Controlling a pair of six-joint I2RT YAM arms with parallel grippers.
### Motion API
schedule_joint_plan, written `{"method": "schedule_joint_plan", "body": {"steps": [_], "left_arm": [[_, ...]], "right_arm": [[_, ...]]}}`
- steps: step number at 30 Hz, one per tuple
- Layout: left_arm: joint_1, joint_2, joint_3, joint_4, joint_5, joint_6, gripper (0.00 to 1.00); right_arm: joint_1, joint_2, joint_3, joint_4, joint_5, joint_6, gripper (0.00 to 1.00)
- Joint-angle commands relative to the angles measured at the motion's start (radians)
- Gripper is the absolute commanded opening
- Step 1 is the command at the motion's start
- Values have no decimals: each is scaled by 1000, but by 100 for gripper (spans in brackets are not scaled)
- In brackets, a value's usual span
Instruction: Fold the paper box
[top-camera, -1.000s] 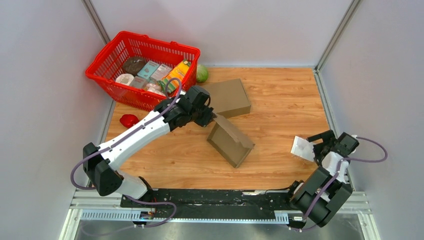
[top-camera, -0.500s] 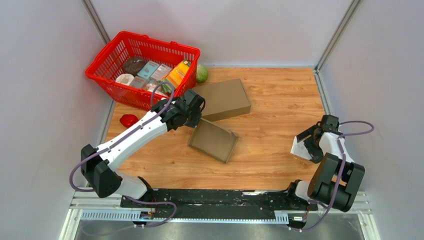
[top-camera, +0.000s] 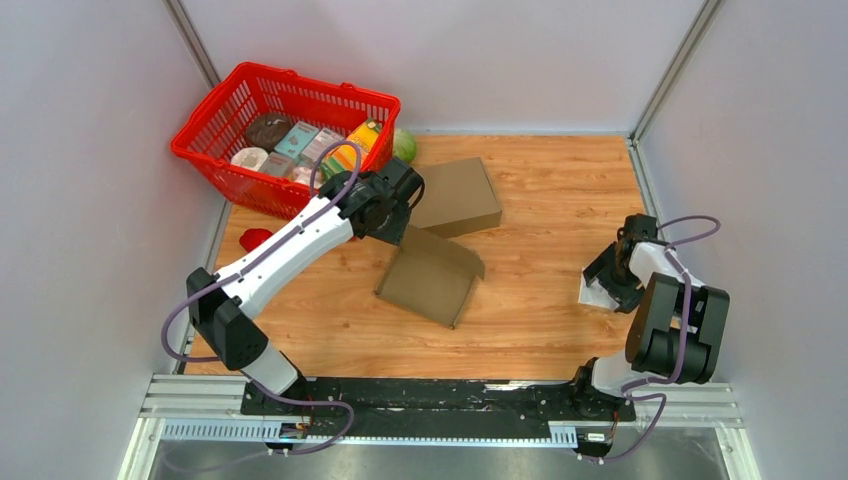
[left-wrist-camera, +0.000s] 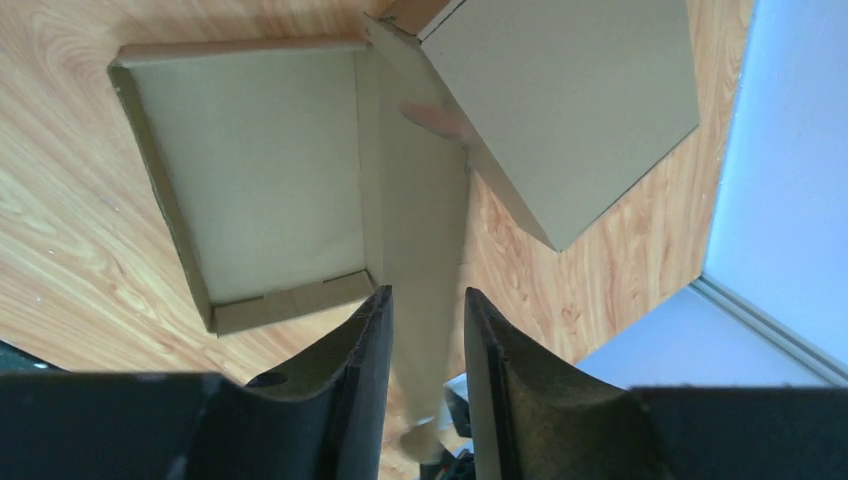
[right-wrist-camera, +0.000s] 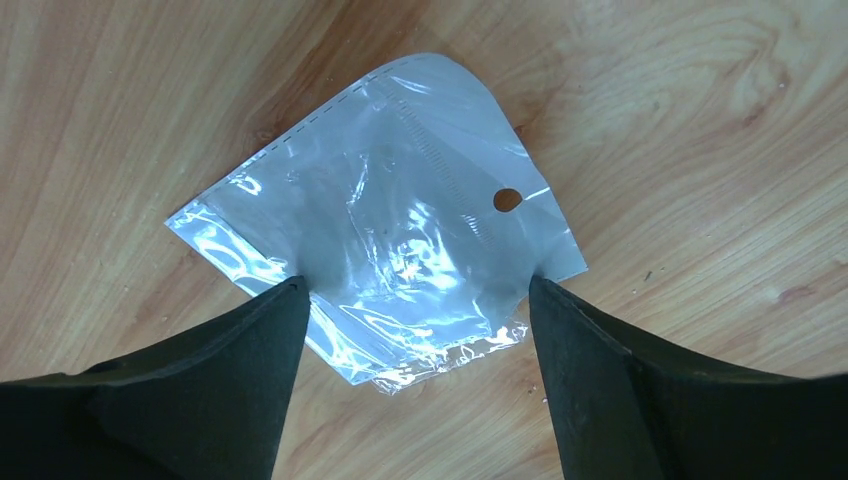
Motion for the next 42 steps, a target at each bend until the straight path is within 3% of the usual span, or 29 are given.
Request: {"method": "schedule_joint_plan", "body": {"steps": [1,2,5,12,16,21,22,26,30,33,38,41,42], "left_arm": [[7,33,64,-53,-5,-99,41],[7,33,64,-49,-4,-98,43],[7,31,62,-29,-19,-67,46],[7,-76,-11,83,-51,141,52],[5,-278,-186,335,-59,385,53],[5,-513,-522,695,25,663,53],[7,-580,-560,779,44,766,53],[23,-702,-669,813,126,1029,53],[79,-748,-668,694,249,1166,51],[94,-759,-640,533,199,1347,51],[109,-787,-683,465,91,1458,52],[112,-785,-729,490,90,1473,51],[114,-782,-744,508,87,1456,51]], "right_arm": [[17,38,-13,51,-41,-13,79],[17,42,-13,50,-43,-13,68],[17,54,-22,56,-63,-11,55],[61,2,-59,85,-89,-10,32],[115,-56,-76,88,-147,-7,18],[198,-172,-94,59,-144,3,0],[216,-224,-103,44,-155,1,0],[293,-362,-129,-8,-149,19,0],[452,-442,-105,-121,-95,116,0],[602,-493,-76,-227,-149,176,0],[984,-561,-16,-343,-95,269,7],[1143,-538,42,-265,-83,331,8],[1164,-486,51,-161,-87,346,8]]}}
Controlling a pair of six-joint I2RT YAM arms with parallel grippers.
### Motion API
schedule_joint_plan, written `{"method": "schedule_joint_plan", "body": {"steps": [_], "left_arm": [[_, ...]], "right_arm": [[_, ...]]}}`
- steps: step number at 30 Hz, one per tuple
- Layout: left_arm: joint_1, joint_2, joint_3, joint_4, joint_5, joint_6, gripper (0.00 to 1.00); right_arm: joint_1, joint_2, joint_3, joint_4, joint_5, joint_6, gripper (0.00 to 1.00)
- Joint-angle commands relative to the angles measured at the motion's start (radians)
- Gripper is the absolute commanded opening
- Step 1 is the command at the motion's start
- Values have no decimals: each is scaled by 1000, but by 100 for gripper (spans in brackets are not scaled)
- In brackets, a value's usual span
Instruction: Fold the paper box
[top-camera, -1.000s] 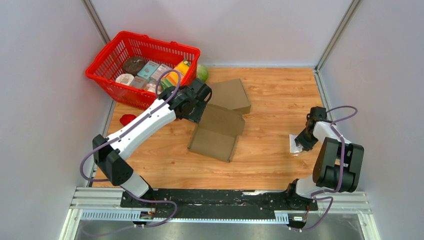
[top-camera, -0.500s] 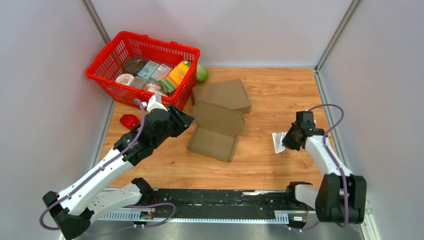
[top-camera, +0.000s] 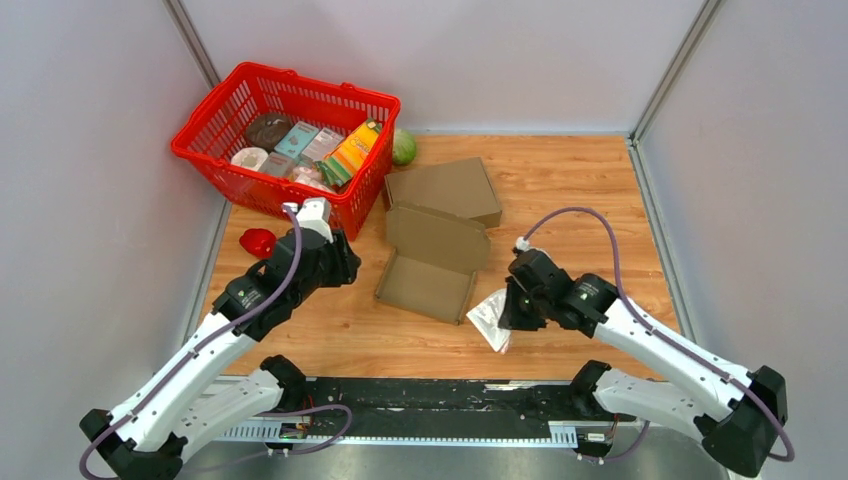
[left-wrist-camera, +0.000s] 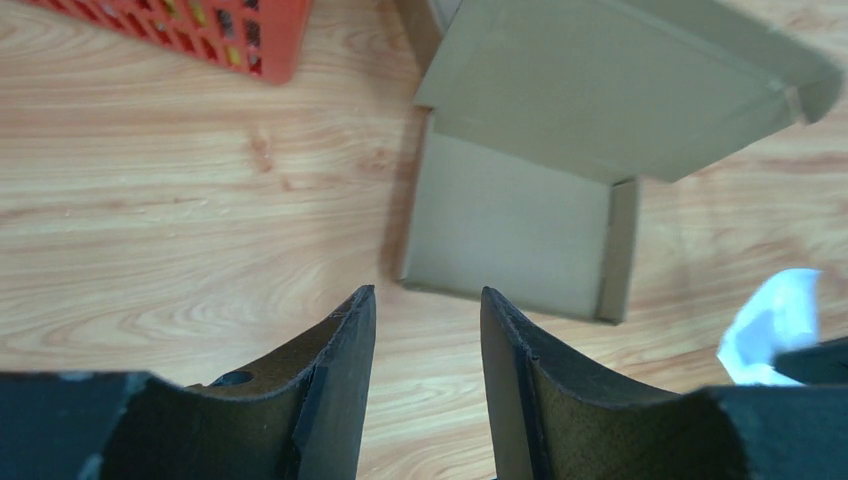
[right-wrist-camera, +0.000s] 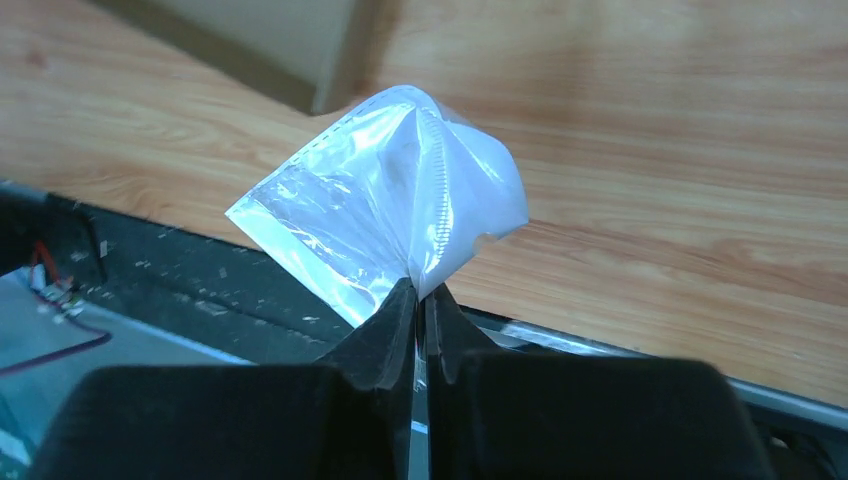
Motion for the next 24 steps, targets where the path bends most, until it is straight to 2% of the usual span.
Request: {"method": "schedule_joint_plan", "body": {"steps": [1,3,6,7,9,10,11,12,14,16,18,20,23,24], "left_arm": [[8,4,-71,4,-44,67,50],[8,10,-100,28,-41,29,49],[8,-11,-183,102,-2,-8,48],[10,-29,-220,117,2,-16,48],[10,-46,-242,130,-16,-45,48],[8,-52,-249,128,-30,-56,52],[11,-52,-248,127,-57,-65,53],[11,-39,-245,127,-65,-68,53],[17,-16,-223,131,-76,-65,54],[37,33,-207,159,-56,-51,53],[65,99,-196,198,8,-29,52],[77,139,-173,208,10,-16,51],[123,167,-176,249,18,18,54],[131,167,-176,219,-11,-10,55]], "right_arm": [[133,88,108,171,22,127,8],[138,183,147,308,7,172,6],[158,390,303,404,5,149,6],[169,493,347,398,25,142,7],[167,574,463,350,38,109,11],[169,609,486,326,116,102,25],[167,646,506,322,138,80,54],[164,659,512,316,147,56,59],[167,645,520,288,174,2,66],[169,601,478,273,192,-45,68],[164,509,388,280,210,-99,73],[158,446,325,283,241,-157,75],[152,364,254,311,171,-219,78],[152,337,245,335,146,-228,79]]}}
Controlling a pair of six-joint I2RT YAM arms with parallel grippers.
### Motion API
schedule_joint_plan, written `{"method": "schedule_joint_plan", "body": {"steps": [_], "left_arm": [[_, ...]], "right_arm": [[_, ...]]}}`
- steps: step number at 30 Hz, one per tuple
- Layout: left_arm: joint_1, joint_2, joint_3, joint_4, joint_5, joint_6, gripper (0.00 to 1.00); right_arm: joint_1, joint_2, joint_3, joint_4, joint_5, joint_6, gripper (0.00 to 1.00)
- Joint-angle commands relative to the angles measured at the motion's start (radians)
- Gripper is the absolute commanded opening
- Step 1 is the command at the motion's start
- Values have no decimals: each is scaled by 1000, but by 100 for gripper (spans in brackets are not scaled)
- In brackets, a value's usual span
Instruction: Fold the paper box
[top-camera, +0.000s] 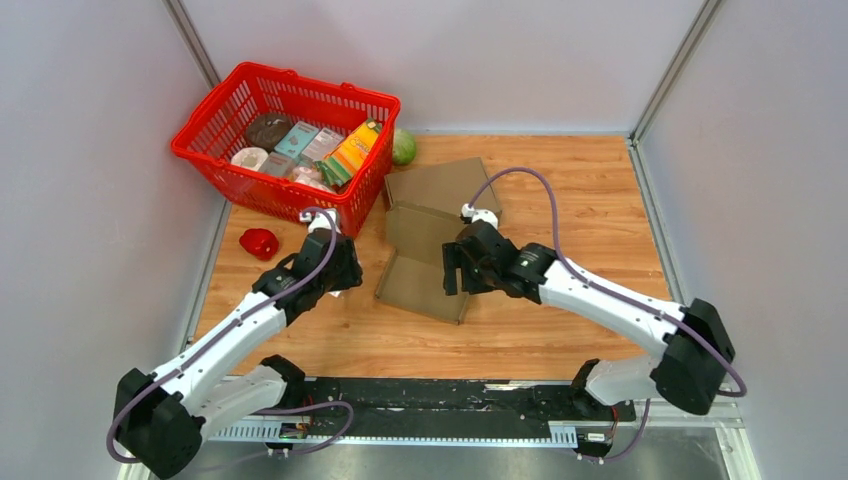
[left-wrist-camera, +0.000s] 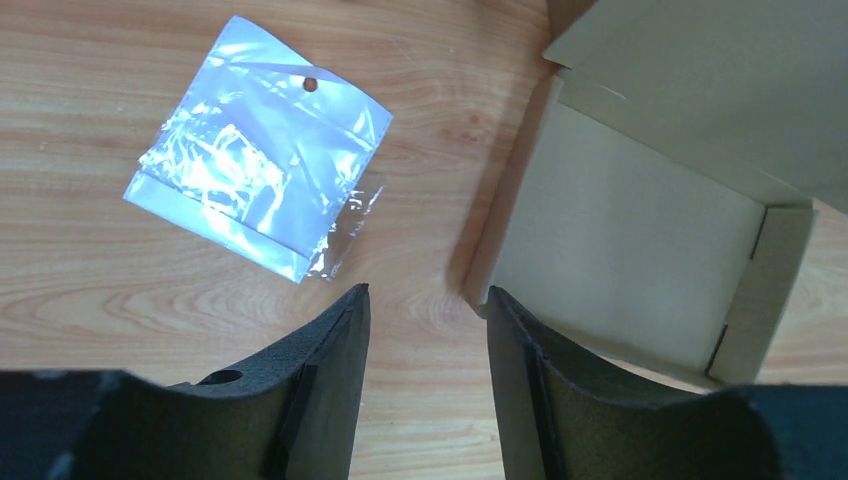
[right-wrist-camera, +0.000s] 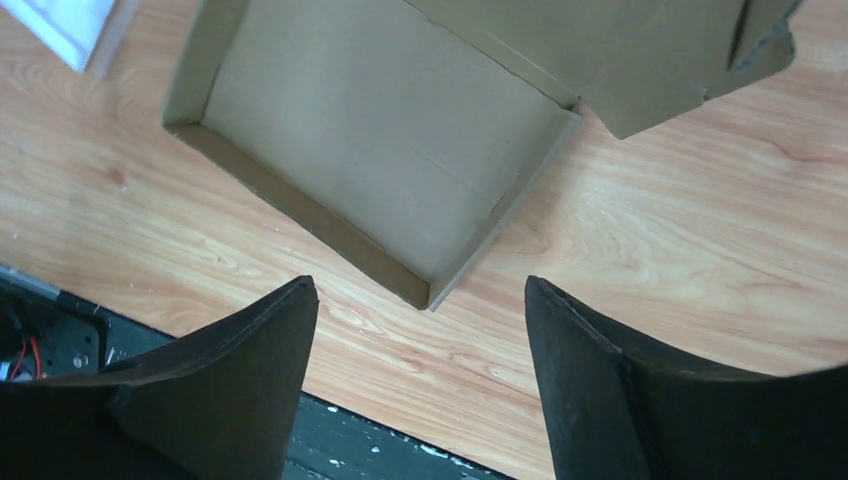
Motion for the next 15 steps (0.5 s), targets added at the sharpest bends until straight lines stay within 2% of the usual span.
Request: {"method": "schedule_joint_plan", "body": {"steps": [1,3,5,7,8,9,11,15], "left_arm": [[53,-2,46,11,-49,-13,55],[58,-36,34,-43,-162,-73,56],[84,-45,-5,-41,-196,-90,63],[150,6,-5,-41,-128,-65,65],[232,45,9,-67,-36,-41,65],[263,130,53,-96,-17,-35,65],[305,204,95,-159,-55,-18,65],[308,335,136,-170,-95,-59,61]], "right_arm": [[-1,-99,-63,81,-91,-132,80],[8,-107,-71,156,-123,-140,86],[10,-89,-53,187,-135,-133,86],[11,-61,-30,199,-146,-134,86],[11,-58,-8,199,-150,-140,86],[13,-57,-4,199,-152,-152,86],[11,-66,-5,198,-143,-166,86],[13,-104,-39,187,-124,-189,86]]}}
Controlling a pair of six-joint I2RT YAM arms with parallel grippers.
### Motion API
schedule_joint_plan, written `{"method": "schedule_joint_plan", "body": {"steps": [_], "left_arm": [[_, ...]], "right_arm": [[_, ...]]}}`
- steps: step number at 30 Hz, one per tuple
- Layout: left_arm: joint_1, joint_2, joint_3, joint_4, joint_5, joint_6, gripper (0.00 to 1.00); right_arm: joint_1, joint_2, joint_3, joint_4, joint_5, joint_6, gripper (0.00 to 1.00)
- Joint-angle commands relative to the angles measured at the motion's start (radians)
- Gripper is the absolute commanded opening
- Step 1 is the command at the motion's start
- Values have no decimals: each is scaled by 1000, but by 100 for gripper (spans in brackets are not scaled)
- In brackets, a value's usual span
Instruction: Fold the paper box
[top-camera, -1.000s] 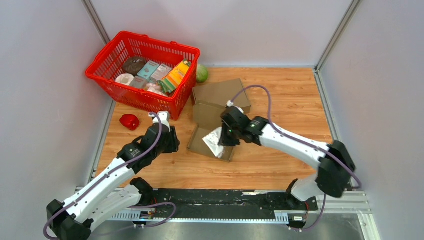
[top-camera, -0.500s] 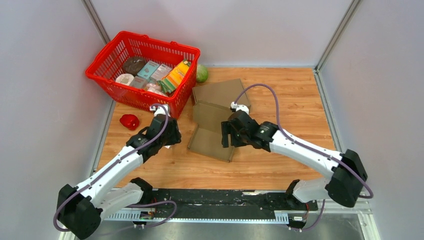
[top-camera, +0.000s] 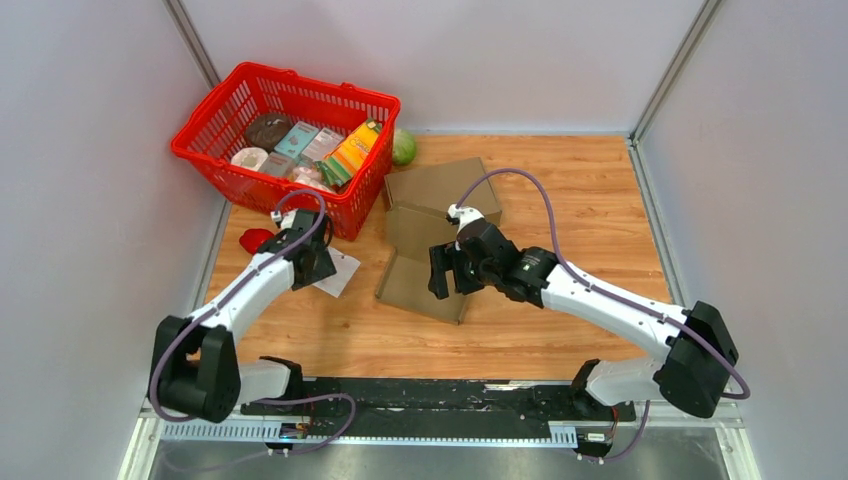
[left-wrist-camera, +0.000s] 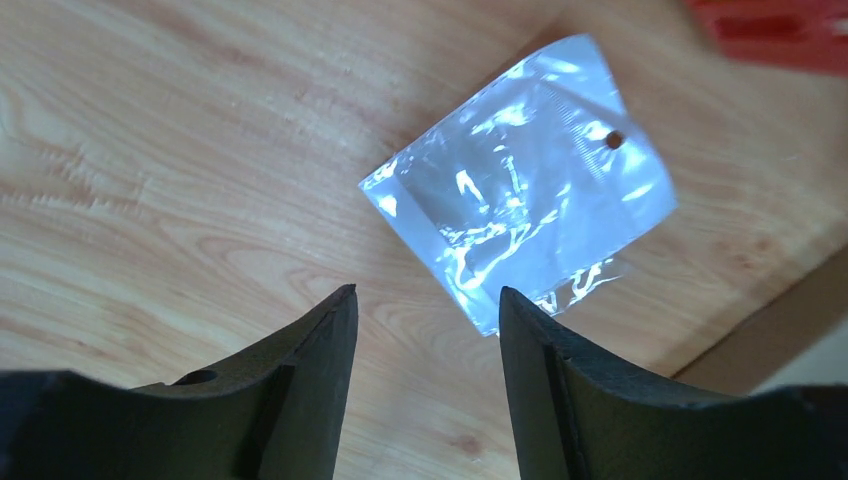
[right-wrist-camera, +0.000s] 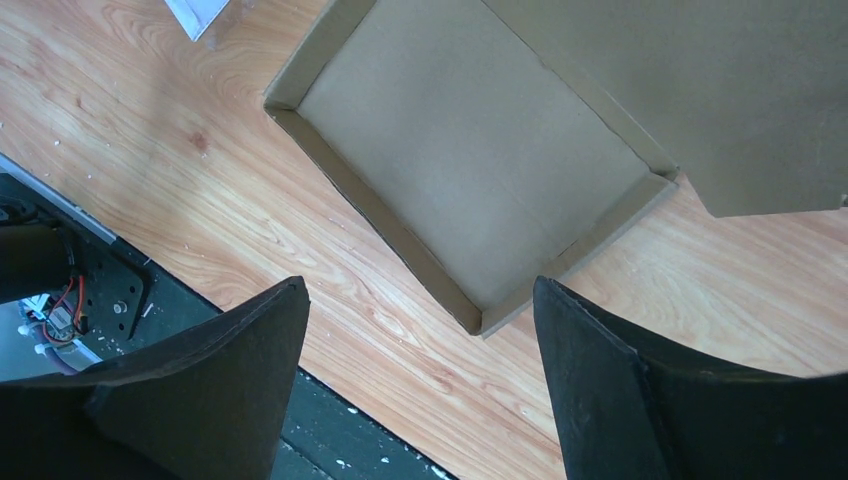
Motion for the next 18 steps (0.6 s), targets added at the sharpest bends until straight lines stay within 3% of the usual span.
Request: {"method": "schedule_joint_plan", "body": {"steps": [1,7,18], "left_arm": [[3,96,64,-84,-16,-36,61],[7,160,12,-64,-5,-192,55],[22,209,-9,-4,-7,-349,57]], "right_arm": [[3,-62,0,44,12,-47,86],[3,-162,-90,55,35,-58,86],[-21,-295,-170,41,72,-104,87]]}}
